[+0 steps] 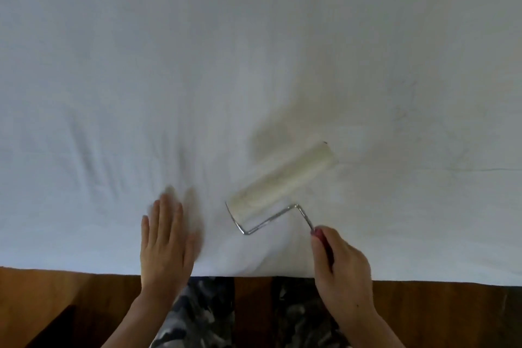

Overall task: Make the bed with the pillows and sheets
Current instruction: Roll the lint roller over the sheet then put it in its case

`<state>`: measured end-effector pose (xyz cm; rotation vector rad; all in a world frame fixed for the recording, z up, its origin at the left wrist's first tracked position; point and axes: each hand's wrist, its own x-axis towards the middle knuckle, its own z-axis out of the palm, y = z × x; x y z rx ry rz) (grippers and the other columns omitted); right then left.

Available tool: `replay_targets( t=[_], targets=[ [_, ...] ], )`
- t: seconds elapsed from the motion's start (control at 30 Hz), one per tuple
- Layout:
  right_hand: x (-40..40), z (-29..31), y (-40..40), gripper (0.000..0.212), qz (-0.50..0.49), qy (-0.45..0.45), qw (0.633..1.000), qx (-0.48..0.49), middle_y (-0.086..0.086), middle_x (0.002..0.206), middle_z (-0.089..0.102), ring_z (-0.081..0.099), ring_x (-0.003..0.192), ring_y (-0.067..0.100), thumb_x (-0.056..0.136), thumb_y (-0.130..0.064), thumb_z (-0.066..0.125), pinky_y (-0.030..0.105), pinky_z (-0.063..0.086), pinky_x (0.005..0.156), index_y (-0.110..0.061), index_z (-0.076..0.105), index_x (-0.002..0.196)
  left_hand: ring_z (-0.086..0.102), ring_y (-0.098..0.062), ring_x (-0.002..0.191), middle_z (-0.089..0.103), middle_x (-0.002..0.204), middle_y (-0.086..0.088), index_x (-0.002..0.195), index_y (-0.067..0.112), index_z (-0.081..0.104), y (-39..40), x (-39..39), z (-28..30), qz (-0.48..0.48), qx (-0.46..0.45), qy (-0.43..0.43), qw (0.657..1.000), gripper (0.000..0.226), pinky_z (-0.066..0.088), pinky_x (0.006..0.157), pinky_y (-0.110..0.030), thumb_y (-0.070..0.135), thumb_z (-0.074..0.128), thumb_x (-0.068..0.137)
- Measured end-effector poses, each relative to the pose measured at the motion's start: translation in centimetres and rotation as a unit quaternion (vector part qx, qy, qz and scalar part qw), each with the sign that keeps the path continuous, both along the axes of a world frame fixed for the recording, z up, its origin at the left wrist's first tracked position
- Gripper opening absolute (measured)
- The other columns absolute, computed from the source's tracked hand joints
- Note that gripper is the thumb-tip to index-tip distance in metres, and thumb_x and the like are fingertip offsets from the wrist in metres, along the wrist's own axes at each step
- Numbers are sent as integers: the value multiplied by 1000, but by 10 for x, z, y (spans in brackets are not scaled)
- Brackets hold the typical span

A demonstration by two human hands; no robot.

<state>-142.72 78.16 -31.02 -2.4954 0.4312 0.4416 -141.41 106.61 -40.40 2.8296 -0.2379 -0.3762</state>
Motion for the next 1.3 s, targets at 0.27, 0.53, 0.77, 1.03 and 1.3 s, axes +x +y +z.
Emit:
replay_targets(
  t=[0.27,0.53,0.77,1.03,1.3],
  targets=[
    [160,-36,-42,27,-134,-29,991,0,-1,69,57,57,66,23,101,-30,38,30,39,59,-15,60,94,11,-36,147,16,157,-25,150,4,24,-98,106,2,15,-45,-76,996,53,1,121,-41,30,27,104],
    [94,-56,-60,23,-133,15,991,7,-4,64,55,56,57,18,102,-31,38,31,45,57,-19,58,97,14,-35,148,18,158,-23,152,6,23,-167,141,-15,7,-54,-78,995,51,5,120,-42,22,29,104],
    [-97,-33,-96,49,-116,103,988,-3,-23,65,49,40,46,-10,97,-50,31,1,29,45,-16,66,98,11,-36,148,14,158,-25,151,1,21,-168,43,-26,-83,6,-23,996,60,5,121,-47,32,30,100],
    [-205,-20,-177,47,-161,324,905,225,-6,94,63,62,96,8,103,-21,38,18,44,96,-43,71,78,4,-30,150,3,161,-19,134,-4,39,-168,-66,-30,-331,2,-6,944,62,6,121,-48,47,26,100],
    [-71,-16,-174,37,-192,-2,981,39,-22,59,49,56,55,-2,99,-54,28,3,36,48,-29,56,95,32,-41,136,36,143,-25,130,1,43,-217,10,-6,-217,-110,-75,967,41,13,120,-46,28,35,100]
  ],
)
